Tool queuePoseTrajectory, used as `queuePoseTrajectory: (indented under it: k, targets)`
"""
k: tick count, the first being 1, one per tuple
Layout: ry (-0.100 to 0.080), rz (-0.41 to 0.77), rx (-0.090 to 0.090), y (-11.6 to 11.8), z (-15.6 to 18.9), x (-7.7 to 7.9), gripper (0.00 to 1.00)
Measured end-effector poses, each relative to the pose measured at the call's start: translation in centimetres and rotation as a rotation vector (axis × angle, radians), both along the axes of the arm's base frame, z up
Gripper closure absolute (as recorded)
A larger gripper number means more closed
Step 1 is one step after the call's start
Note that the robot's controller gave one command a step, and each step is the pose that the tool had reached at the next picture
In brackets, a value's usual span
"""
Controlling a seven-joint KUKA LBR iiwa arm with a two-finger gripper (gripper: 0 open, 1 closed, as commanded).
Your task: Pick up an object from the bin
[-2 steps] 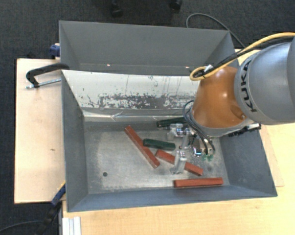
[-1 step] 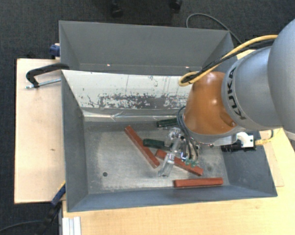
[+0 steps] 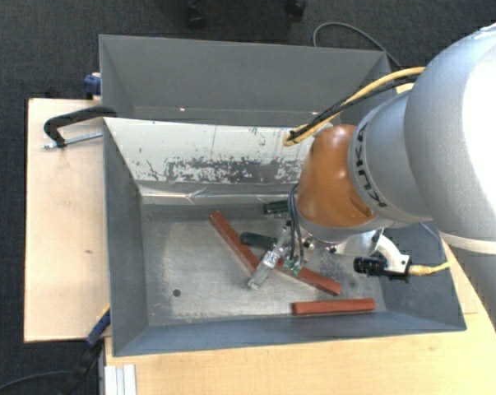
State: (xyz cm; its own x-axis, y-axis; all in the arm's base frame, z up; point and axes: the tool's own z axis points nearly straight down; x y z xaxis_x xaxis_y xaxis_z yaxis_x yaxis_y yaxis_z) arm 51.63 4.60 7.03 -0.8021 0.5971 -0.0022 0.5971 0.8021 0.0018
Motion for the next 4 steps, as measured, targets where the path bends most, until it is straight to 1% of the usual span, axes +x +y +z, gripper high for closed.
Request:
queuePoseTrajectory:
  k: [1,2,3,4]
  targets:
    - [-0.002,0.002,0.0,0.0,0.1,0.1,0.0]
    - [-0.005,0.002,0.0,0.1,0.4,0.3,1.0]
    - [-0.003,0.004,0.001,0.1,2.3,0.4,1.0]
    - [-0.005,0.006,0.001,0.2,6.4,0.6,1.0]
